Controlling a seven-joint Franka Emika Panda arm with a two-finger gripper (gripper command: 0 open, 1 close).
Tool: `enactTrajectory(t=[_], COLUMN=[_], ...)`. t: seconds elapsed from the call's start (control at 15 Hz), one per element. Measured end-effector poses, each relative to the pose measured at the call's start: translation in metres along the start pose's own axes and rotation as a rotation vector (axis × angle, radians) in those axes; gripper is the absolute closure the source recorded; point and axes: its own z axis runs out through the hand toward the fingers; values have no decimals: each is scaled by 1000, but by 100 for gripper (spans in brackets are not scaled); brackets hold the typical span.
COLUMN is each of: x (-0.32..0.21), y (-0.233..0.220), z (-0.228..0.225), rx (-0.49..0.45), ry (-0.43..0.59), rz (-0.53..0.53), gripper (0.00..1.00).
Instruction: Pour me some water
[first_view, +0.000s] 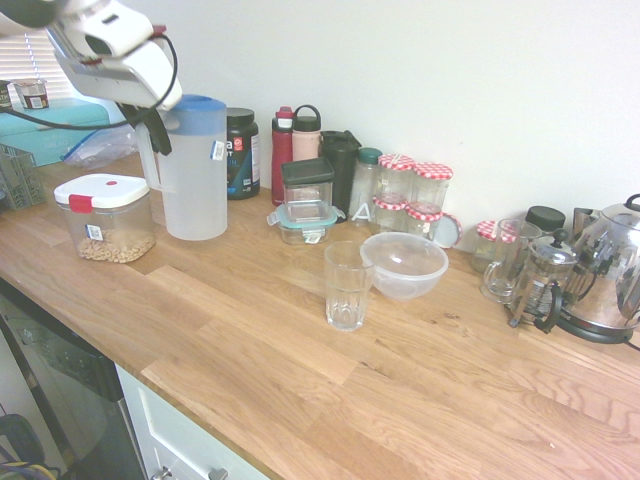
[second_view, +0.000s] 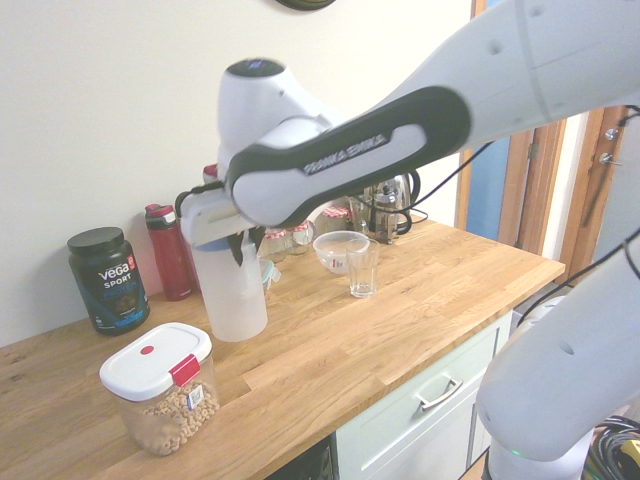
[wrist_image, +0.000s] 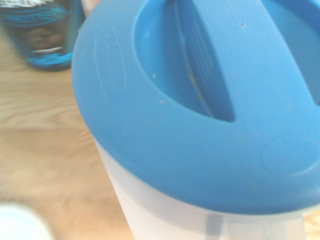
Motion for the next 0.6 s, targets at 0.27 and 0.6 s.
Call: enactTrajectory(t=[0.27, 0.6], x=[27, 73], y=[68, 176], z=[-52, -33], rx=[-33, -9], ry=[-92, -196], rz=[-217, -508], gripper=[100, 100])
